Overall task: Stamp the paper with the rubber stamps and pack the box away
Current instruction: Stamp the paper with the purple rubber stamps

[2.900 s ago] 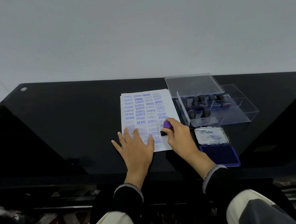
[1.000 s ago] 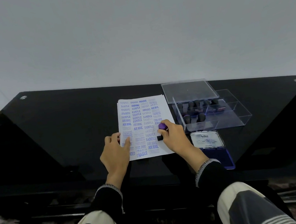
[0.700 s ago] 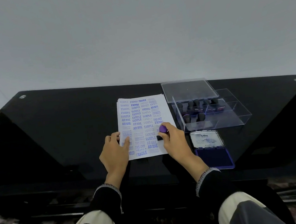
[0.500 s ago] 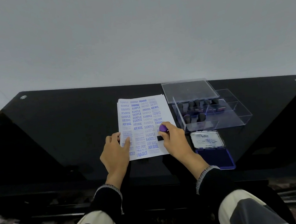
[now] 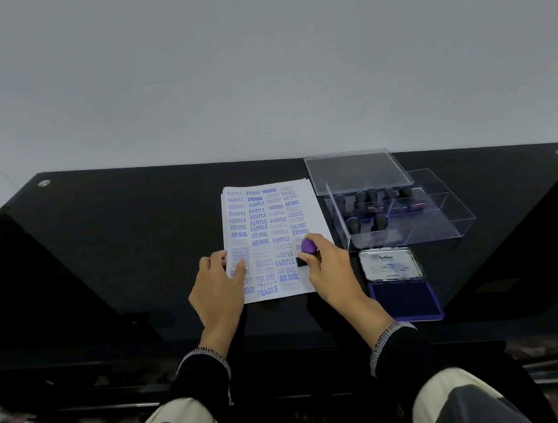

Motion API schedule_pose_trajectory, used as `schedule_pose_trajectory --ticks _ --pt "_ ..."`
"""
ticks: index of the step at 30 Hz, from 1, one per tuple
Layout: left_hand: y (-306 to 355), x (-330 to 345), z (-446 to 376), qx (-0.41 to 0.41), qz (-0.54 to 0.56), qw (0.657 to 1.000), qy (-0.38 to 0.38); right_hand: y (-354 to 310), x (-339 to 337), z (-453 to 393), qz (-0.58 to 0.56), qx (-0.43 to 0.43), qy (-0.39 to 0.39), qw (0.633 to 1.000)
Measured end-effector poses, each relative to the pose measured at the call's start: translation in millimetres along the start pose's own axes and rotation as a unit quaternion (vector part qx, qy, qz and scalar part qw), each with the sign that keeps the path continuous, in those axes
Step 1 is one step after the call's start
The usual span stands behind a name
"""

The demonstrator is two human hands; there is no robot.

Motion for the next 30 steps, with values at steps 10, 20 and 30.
schedule_pose_trajectory --ticks 10,20,30 --pt "0 0 0 -0.001 -0.004 1.0 0.0 -4 -3 -16 0.032 0.012 -0.025 0.999" --pt "-1 0 0 -0.002 -0.004 1.0 0.001 1 0 2 0.006 -0.012 0.009 1.0" --pt "0 0 0 -0.001 -0.003 1.0 0.002 -1 -1 -10 0.027 -0.013 -0.009 1.0"
Point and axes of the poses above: each hand's wrist, its own z-axis away from the middle knuckle, its own x-axis out of the palm, y = z × x, the point moved 3 cm from there along -z, towards the middle knuckle, and after that the axes turned 7 degrees about -z, right-handed, at the moved point
